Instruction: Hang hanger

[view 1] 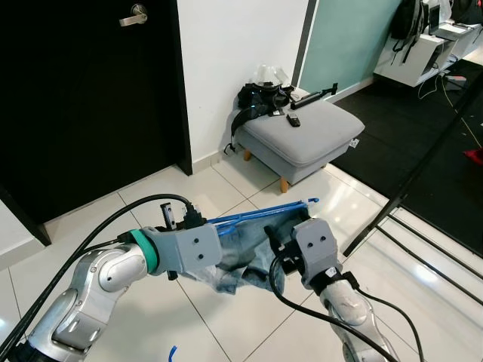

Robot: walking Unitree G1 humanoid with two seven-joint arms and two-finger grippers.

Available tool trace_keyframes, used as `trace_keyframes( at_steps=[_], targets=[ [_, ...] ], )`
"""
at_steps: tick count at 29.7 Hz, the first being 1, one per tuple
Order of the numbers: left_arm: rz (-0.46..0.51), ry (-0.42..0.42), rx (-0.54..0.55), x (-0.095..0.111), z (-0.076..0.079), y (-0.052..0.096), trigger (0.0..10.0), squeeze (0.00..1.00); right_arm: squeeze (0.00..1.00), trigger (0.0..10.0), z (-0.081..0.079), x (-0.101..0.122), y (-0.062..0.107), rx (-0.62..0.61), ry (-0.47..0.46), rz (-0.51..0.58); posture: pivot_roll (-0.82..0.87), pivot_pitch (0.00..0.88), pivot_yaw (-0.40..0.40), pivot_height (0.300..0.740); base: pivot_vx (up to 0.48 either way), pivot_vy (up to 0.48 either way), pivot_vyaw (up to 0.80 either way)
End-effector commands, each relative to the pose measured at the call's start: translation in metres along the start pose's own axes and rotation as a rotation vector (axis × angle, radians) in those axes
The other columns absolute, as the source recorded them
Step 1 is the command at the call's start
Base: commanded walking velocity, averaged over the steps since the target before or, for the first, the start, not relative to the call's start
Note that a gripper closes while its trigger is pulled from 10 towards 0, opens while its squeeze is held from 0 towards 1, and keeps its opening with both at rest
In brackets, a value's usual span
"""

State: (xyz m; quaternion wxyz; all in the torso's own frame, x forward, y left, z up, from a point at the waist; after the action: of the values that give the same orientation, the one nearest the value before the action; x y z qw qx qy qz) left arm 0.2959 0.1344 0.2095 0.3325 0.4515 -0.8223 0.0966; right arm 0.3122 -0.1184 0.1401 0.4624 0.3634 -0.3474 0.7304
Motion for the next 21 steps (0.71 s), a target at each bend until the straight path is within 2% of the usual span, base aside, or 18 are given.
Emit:
trace_keyframes(
  at_steps=[1, 2, 4, 5, 9, 13, 16, 19, 21],
  targets=[
    [0.018, 0.005, -0.007, 0.003, 0.002, 0.001, 10.0, 0.00, 1.00, 10.0, -0.001, -0.007, 0.006, -0.007, -0.003, -0.023, -0.04, 0.123, 0.030, 0.740, 0.000, 0.000, 0.00],
    [0.012, 0.006, -0.006, 0.002, 0.003, 0.000, 10.0, 0.00, 0.85, 10.0, -0.003, -0.006, 0.007, -0.003, -0.008, -0.021, -0.04, 0.123, 0.030, 0.740, 0.000, 0.000, 0.00],
    [0.009, 0.007, -0.006, 0.001, 0.003, -0.001, 10.0, 0.00, 0.85, 10.0, -0.004, -0.006, 0.009, 0.001, -0.012, -0.019, -0.04, 0.123, 0.030, 0.740, 0.000, 0.000, 0.00],
    [0.002, 0.008, -0.002, -0.001, 0.003, -0.002, 10.0, 0.00, 0.00, 10.0, -0.008, -0.006, 0.012, 0.016, -0.024, -0.023, -0.04, 0.125, 0.030, 0.740, 0.000, 0.000, 0.00],
    [-0.003, 0.009, 0.001, -0.002, 0.003, -0.003, 10.0, 0.00, 0.00, 10.0, -0.011, -0.006, 0.015, 0.025, -0.032, -0.025, -0.04, 0.125, 0.030, 0.740, 0.000, 0.000, 0.00],
    [-0.011, 0.005, 0.005, -0.004, 0.003, -0.006, 10.0, 0.00, 0.00, 10.0, -0.017, -0.012, 0.026, 0.004, -0.073, -0.059, -0.05, 0.127, 0.032, 0.740, 0.000, 0.000, 0.00],
    [-0.010, 0.005, 0.004, -0.004, 0.003, -0.006, 10.0, 0.00, 0.00, 10.0, -0.016, -0.013, 0.028, -0.012, -0.074, -0.066, -0.05, 0.127, 0.032, 0.740, 0.000, 0.000, 0.00],
    [-0.009, 0.005, 0.001, -0.004, 0.002, -0.006, 10.0, 0.00, 0.00, 10.0, -0.003, -0.016, 0.026, -0.077, -0.065, -0.073, -0.06, 0.128, 0.040, 0.740, 0.000, 0.000, 0.00],
    [-0.009, 0.005, 0.001, -0.004, 0.002, -0.006, 10.0, 0.00, 0.00, 10.0, -0.003, -0.016, 0.026, -0.077, -0.065, -0.073, -0.06, 0.128, 0.040, 0.740, 0.000, 0.000, 0.00]
  ],
)
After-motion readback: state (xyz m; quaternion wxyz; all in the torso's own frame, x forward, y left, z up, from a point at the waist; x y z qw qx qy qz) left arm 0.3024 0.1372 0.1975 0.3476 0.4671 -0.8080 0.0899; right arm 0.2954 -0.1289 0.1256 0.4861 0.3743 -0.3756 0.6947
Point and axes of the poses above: a point about 5 cm out from each wrist's last joint towards the gripper, its own y axis pointing back from the gripper into the wrist, its own x axis along the axis of the wrist's last joint, z = x × y, the point moved 1 cm from there along -y, pointing out of the wrist towards the gripper, and after that the axes turned 11 degrees about y, right-handed, at the moved point
